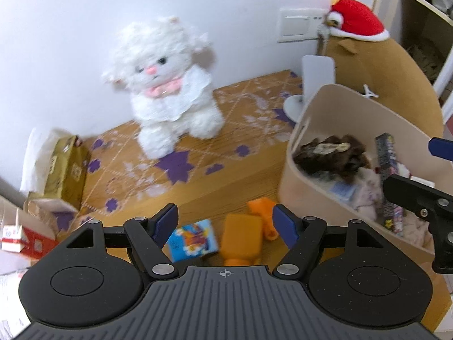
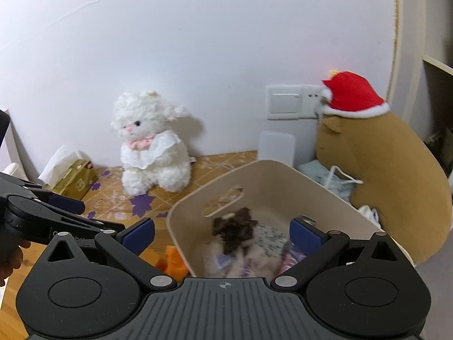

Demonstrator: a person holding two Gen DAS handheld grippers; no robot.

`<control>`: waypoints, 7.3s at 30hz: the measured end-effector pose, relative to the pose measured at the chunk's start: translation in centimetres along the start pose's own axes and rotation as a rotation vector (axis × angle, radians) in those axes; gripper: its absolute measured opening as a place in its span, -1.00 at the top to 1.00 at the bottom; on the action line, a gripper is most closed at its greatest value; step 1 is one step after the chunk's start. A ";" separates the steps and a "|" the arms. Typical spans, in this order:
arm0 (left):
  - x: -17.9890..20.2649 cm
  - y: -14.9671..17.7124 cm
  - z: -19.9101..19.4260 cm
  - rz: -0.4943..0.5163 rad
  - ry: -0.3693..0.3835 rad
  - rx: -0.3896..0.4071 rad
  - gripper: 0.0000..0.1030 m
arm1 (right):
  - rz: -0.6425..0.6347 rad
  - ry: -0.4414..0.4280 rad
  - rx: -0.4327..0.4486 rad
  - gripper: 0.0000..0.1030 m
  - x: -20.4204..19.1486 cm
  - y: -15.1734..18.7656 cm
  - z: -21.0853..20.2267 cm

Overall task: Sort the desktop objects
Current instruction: 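Move both tools back over the table toward the remaining objects, then grasp the black cylinder with the left while the right grasps the orange bottle, then carry the black cylinder and orange bottle over the basket, then open both tools to drop the cylinder and bottle into the basket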

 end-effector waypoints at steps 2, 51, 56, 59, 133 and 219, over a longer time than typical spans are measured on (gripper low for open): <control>-1.0 0.5 0.0 -0.008 -0.009 -0.008 -0.45 | -0.017 -0.006 -0.001 -1.00 -0.9 0.0 0.3; -7.9 9.7 8.3 -0.218 0.085 -0.197 -0.50 | -0.057 0.029 -0.221 -1.00 -11.0 13.5 12.3; -7.7 9.5 8.5 -0.226 0.076 -0.189 -0.54 | -0.057 0.115 -0.251 -1.00 -9.6 13.8 12.1; -7.3 9.5 8.3 -0.259 0.098 -0.187 -0.54 | -0.004 0.133 -0.252 -1.00 -8.6 13.9 11.7; -6.9 9.5 -0.5 -0.344 -0.092 -0.013 0.08 | -0.089 -0.170 -0.038 0.03 -9.8 6.8 0.6; 14.7 -0.7 2.2 0.169 0.111 0.054 -0.43 | 0.010 0.146 -0.021 -0.95 12.2 3.8 -3.0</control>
Point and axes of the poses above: each gripper's, at about its wrist camera, not at the fingertips, and z roughly the way its jaws point, x to its right, y to its underside, the point moved 9 cm from there along z, roughly the way its jaws point, and after that the axes turned 5 degrees about x, right-handed, at the moved point
